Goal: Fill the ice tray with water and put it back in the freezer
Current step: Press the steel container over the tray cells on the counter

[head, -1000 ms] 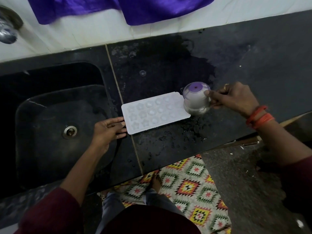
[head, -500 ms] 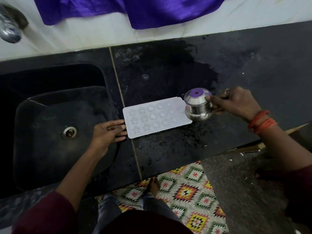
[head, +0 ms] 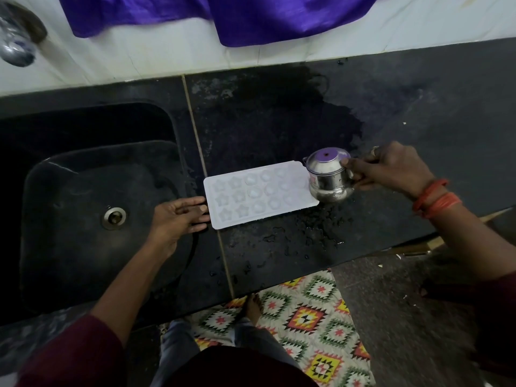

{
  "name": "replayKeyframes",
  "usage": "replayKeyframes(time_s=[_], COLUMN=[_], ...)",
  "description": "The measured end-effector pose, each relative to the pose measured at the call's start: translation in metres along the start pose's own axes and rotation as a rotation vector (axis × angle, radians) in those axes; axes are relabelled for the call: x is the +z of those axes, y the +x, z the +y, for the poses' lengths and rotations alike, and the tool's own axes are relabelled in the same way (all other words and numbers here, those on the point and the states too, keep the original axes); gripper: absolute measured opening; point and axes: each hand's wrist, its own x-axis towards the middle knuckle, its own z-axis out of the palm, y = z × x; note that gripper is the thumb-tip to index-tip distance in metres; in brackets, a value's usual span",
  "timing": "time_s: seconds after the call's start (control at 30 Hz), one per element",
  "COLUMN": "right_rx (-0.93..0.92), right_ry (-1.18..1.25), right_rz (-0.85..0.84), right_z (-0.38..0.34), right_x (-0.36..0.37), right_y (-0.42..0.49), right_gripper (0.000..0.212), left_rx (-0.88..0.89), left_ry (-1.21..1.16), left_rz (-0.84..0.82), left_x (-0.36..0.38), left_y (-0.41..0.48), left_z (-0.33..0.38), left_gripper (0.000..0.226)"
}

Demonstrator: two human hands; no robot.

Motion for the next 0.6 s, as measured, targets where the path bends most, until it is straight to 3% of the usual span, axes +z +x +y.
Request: replayKeyframes(time_s=[0.6], right_rx=[0.069], right_ry=[0.038], right_rz=[-0.116], right_z=[-0.006], right_x=[-0.001], right_y=[0.012], right_gripper=[0.046], left_rx=[-0.011], left_ry=[-0.004], left_rz=[0.0], left_x=[0.001], left_y=[0.002], left_z=[0.003], left_gripper=[0.016])
